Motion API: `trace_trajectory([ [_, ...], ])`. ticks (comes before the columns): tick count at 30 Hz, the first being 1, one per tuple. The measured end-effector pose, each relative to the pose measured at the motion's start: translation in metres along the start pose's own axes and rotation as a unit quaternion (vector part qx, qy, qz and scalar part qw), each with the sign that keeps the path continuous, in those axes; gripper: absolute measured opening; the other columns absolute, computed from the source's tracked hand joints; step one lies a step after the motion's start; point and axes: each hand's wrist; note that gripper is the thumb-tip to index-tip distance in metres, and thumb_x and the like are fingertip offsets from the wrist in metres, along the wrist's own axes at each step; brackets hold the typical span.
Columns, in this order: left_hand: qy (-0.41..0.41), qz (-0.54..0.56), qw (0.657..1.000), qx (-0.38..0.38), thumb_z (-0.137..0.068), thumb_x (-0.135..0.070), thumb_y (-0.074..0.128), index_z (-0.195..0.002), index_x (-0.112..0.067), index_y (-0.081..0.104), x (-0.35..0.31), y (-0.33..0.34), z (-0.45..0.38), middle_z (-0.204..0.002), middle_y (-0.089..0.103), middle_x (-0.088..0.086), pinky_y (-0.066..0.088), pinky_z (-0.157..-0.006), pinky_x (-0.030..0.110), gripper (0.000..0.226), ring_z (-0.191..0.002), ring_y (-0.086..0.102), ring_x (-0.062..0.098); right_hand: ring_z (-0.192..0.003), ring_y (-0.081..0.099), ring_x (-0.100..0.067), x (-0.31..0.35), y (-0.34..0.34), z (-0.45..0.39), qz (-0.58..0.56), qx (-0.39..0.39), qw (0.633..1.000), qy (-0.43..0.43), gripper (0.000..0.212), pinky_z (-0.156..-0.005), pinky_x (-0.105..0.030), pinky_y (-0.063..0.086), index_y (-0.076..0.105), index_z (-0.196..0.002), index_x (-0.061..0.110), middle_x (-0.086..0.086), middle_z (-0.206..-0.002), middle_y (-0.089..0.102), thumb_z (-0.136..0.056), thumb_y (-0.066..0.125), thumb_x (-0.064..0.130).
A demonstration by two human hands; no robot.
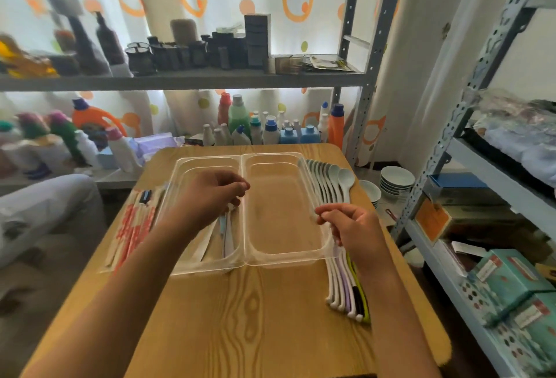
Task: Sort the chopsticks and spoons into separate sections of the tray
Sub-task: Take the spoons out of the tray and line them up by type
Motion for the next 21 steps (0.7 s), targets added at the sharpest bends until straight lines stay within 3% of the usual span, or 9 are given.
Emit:
trace_trajectory([
  [5,-0.045,-0.034,0.998,-0.005,-0.093,-0.016,0.061,-0.096,-0.014,0.07,0.037,-0.021,-0.013,-0.082,0.07,0.003,0.05,-0.061,0.021,0.01,-0.075,0.066,0.015,-0.051,0.053,0.003,0.014,0.053,-0.013,0.011,0.047,0.998,-0.026,0.025,-0.057,-0.018,0.039,0.076,-0.078,0.018,0.002,-0.07,0.072,-0.088,0.061,0.001],
  [12,-0.151,-0.079,0.985,0.002,-0.094,-0.017,0.058,-0.089,-0.011,0.066,0.079,-0.011,-0.057,-0.082,0.068,0.009,0.051,-0.059,0.023,0.012,-0.072,0.065,0.016,-0.052,0.054,0.003,0.015,0.094,-0.023,0.027,0.046,0.998,-0.017,0.019,-0.06,-0.023,0.044,0.079,-0.085,0.016,0.001,-0.074,0.074,-0.088,0.062,0.006],
  [17,-0.193,-0.064,0.978,-0.037,-0.095,-0.028,0.058,-0.083,-0.015,0.06,0.096,-0.009,-0.088,-0.078,0.065,0.007,0.049,-0.063,0.03,0.018,-0.073,0.063,0.018,-0.049,0.051,0.001,0.011,0.106,-0.024,0.018,0.045,0.999,0.002,0.021,-0.055,-0.022,0.042,0.078,-0.082,0.014,-0.001,-0.071,0.073,-0.088,0.062,0.003],
  [21,-0.203,-0.059,0.976,-0.055,-0.092,-0.037,0.06,-0.083,-0.015,0.065,0.104,-0.008,-0.103,-0.078,0.067,0.007,0.053,-0.069,0.035,0.024,-0.075,0.065,0.021,-0.052,0.046,-0.013,0.002,0.11,-0.023,0.02,0.045,0.999,0.021,0.022,-0.052,-0.029,0.039,0.078,-0.079,0.016,-0.001,-0.069,0.073,-0.087,0.062,0.003],
])
Point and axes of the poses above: each hand's wrist, its own z-axis away from the middle knuckle, its own y-axis out of the palm, x = y × z
